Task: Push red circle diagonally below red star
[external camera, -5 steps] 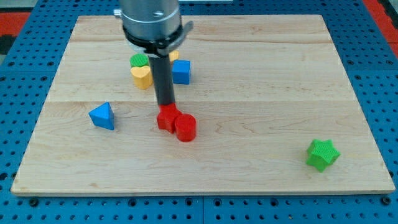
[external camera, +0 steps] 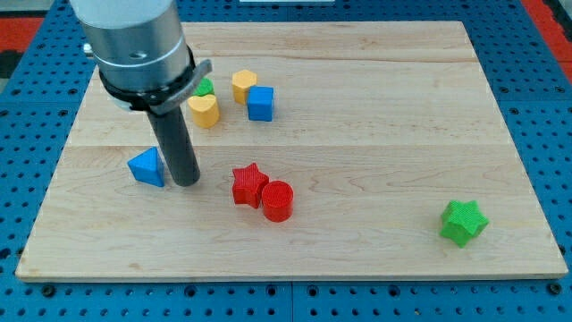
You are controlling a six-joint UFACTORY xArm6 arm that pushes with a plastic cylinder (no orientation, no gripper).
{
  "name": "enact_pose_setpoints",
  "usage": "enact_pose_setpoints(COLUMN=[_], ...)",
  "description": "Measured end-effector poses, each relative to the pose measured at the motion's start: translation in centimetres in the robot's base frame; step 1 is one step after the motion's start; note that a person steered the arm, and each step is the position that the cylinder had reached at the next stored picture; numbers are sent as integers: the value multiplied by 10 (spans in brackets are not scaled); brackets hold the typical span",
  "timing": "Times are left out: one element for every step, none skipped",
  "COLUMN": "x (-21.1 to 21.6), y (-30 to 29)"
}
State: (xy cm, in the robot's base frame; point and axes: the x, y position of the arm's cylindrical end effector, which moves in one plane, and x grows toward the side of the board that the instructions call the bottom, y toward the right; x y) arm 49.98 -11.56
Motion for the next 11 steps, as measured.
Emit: enact_pose_setpoints(x=[19, 32, 30, 29, 28, 7, 11, 16, 11, 10, 19], y=[12, 45, 90, 135, 147, 146, 161, 176, 187, 213, 221])
